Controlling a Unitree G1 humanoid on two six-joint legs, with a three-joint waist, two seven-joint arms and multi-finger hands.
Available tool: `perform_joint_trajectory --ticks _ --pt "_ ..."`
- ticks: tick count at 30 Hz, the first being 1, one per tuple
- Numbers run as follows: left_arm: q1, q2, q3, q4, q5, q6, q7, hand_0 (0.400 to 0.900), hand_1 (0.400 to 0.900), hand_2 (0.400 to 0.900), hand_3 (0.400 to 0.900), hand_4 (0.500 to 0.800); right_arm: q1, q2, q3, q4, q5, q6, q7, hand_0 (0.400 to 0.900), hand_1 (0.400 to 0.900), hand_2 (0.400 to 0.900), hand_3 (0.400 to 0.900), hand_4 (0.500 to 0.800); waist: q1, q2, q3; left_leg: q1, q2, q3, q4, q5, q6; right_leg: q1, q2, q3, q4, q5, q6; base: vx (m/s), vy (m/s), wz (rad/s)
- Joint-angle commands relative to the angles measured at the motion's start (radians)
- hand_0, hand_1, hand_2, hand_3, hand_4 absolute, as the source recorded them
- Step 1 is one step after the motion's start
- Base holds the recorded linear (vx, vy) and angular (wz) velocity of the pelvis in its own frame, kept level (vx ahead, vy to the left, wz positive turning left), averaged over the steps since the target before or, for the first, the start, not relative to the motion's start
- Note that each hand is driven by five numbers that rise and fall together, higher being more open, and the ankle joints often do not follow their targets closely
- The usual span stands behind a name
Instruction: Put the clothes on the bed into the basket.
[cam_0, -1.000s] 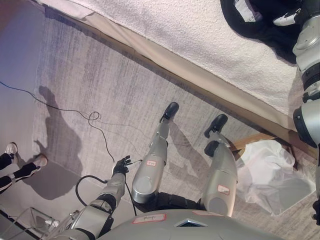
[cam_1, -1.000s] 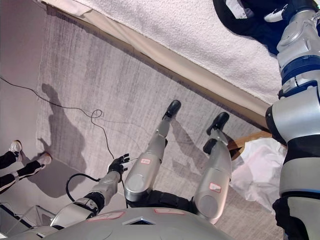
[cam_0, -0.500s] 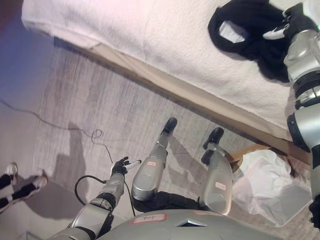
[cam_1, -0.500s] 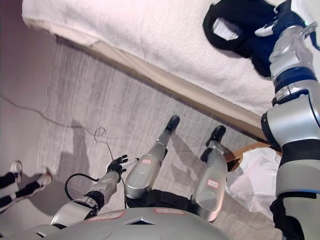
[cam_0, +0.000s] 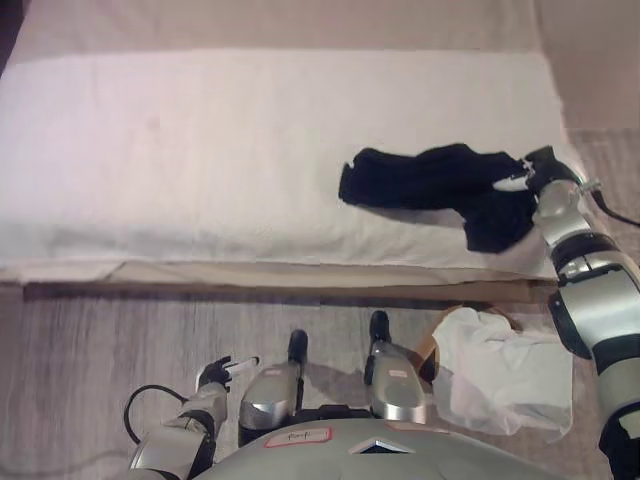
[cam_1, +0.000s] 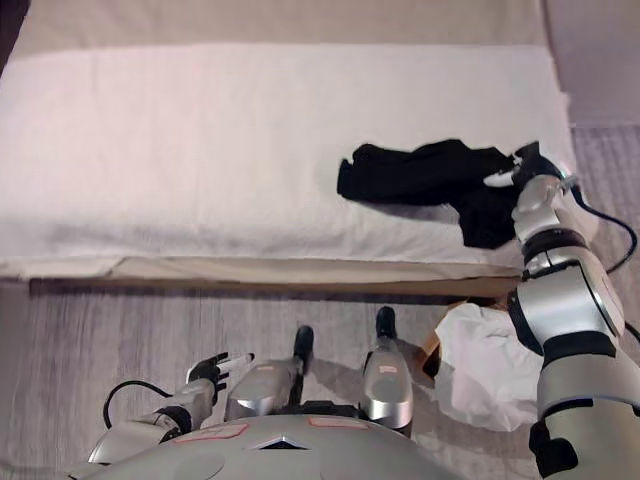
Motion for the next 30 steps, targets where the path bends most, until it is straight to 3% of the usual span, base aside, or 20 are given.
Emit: perform_joint_trajectory --ticks 1,7,14,24,30 --pt "0.047 0.041 0.013 0.069 0.055 0.015 -0.009 0.900 0.900 0.900 0.900 0.800 -0.041 -0.140 0.026 -0.008 -0.043 -0.027 -0.018 0.400 0.400 0.400 0.400 0.500 -0.021 0.013 -0.059 0.039 0.028 0.025 -0.014 -0.075 -0.001 -0.069 0.001 0.033 0.083 0.030 0.055 0.02 0.012 -0.43" --pt "0.031 0.052 0.010 0.070 0.086 0.019 -0.021 0.900 0.900 0.900 0.900 0.800 0.059 -0.201 -0.043 0.015 -0.036 -0.022 -0.008 0.400 0.400 0.400 0.400 0.500 -0.074 0.014 -0.082 0.075 0.023 0.091 -0.014 -0.094 0.005 -0.072 0.025 0.096 0.072 0.047 0.062 0.01 0.001 -0.48" --pt "0.014 0.056 0.003 0.070 0.106 0.022 -0.025 0.900 0.900 0.900 0.900 0.800 0.154 -0.278 -0.142 0.052 -0.016 -0.011 -0.007 0.400 0.400 0.400 0.400 0.500 -0.124 0.035 -0.099 0.099 0.020 0.149 -0.014 -0.106 0.005 -0.071 0.037 0.133 0.059 0.058 0.068 0.00 -0.019 -0.29" --pt "-0.006 0.039 -0.035 0.072 0.124 0.030 -0.034 0.900 0.900 0.900 0.900 0.800 0.236 -0.384 -0.251 0.126 0.016 0.004 0.005 0.400 0.400 0.400 0.400 0.500 -0.174 0.064 -0.098 0.115 0.013 0.171 -0.014 -0.111 0.005 -0.069 0.040 0.158 0.068 0.058 0.067 -0.01 -0.008 -0.09" --pt "-0.011 0.039 -0.045 0.066 0.129 0.033 -0.037 0.900 0.900 0.900 0.900 0.800 0.247 -0.430 -0.258 0.134 -0.001 0.007 0.011 0.400 0.400 0.400 0.400 0.500 -0.185 0.068 -0.092 0.124 0.013 0.182 -0.014 -0.114 0.007 -0.071 0.045 0.167 0.072 0.058 0.067 0.00 -0.011 -0.08"
